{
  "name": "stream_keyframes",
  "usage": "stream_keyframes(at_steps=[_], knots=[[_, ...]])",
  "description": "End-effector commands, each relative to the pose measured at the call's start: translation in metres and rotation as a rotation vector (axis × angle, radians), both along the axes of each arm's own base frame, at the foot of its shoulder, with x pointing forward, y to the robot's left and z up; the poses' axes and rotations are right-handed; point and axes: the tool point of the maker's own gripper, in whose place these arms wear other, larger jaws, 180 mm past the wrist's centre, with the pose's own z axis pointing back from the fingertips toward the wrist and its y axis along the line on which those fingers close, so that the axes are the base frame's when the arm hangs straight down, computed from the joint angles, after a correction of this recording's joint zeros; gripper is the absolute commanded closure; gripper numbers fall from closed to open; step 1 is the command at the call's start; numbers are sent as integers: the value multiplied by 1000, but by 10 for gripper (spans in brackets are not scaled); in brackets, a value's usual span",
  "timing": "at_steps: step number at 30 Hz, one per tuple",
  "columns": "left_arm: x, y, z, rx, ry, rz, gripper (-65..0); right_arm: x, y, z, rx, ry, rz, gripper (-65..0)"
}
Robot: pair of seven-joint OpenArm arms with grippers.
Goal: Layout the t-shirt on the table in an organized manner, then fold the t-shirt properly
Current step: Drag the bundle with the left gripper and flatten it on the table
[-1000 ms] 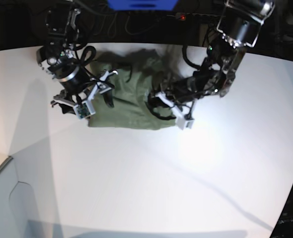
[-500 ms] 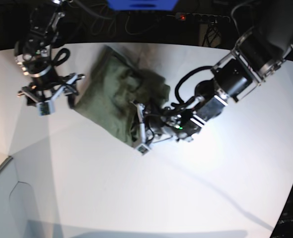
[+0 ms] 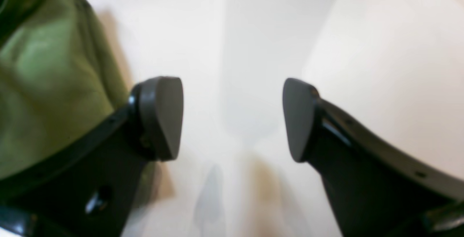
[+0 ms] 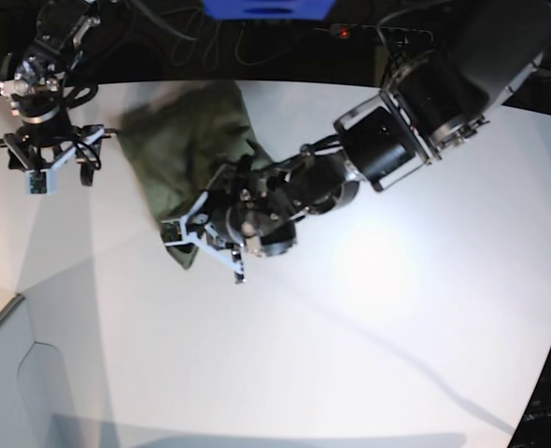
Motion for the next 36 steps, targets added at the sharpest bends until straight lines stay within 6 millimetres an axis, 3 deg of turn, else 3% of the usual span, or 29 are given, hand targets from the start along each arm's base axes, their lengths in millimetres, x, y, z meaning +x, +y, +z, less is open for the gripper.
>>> stream_keyframes(at_steps=[1, 7, 12, 33, 36], knots=[[15, -11, 18, -28, -53, -9, -5, 4, -1, 10, -8, -40, 11, -429], [16, -12, 19, -6, -81, -31, -9, 2, -1, 9, -7, -34, 9, -429], [8, -14, 16, 19, -72, -94, -78, 2, -1, 9, -7, -35, 9, -429], [2, -45, 29, 47, -144, -201, -84, -7, -2, 4, -8, -13, 7, -429], [4, -44, 30, 67, -164, -204, -152, -7, -2, 4, -8, -13, 7, -429]])
